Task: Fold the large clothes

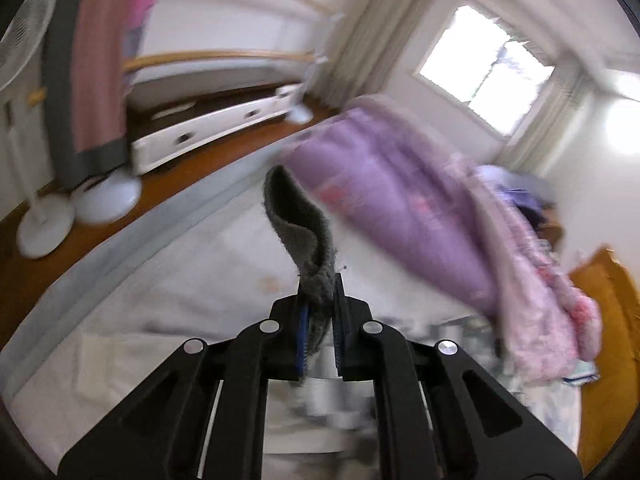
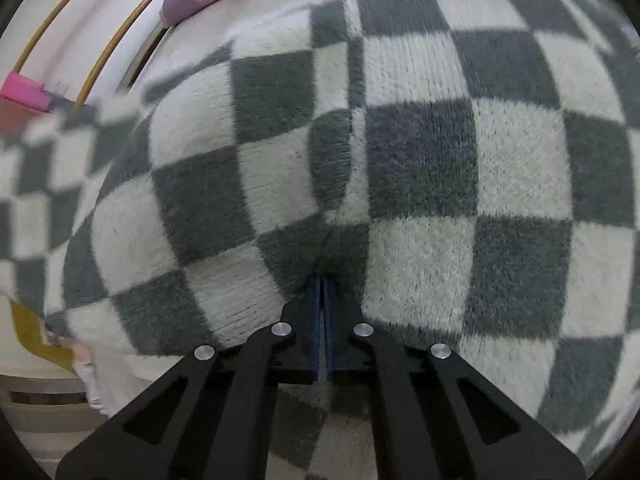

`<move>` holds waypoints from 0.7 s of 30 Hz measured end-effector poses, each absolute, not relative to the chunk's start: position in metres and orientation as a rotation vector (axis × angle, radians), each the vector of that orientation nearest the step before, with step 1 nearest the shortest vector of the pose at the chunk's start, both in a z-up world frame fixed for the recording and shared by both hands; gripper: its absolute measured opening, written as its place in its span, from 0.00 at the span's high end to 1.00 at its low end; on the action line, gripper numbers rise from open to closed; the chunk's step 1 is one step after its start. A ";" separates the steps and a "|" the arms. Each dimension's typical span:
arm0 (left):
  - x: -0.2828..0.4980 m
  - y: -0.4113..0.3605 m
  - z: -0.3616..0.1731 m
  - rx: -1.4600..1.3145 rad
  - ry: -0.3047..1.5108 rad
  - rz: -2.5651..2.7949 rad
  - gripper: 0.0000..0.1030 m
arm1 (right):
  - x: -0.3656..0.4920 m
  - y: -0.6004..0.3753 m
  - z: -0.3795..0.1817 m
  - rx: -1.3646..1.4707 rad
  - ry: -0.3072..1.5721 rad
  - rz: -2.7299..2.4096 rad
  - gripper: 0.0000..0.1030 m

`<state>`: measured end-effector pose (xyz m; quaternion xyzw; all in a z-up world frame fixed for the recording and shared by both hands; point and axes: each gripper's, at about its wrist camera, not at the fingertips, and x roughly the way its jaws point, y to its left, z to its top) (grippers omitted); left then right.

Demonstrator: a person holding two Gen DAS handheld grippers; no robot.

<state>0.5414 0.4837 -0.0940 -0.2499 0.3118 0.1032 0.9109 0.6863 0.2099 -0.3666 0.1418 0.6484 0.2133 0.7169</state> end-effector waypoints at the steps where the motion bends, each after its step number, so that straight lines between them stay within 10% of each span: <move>1: 0.545 0.469 -0.083 -0.503 0.630 0.187 0.91 | 0.688 0.200 -0.361 0.381 1.433 0.499 0.99; 9: 0.592 0.309 -0.064 -0.441 0.619 0.000 0.91 | 0.654 0.034 -0.294 0.480 1.255 0.443 0.98; 21: 0.659 0.042 -0.197 -0.354 0.912 -0.145 0.91 | 0.561 -0.307 -0.263 0.511 1.094 -0.061 0.97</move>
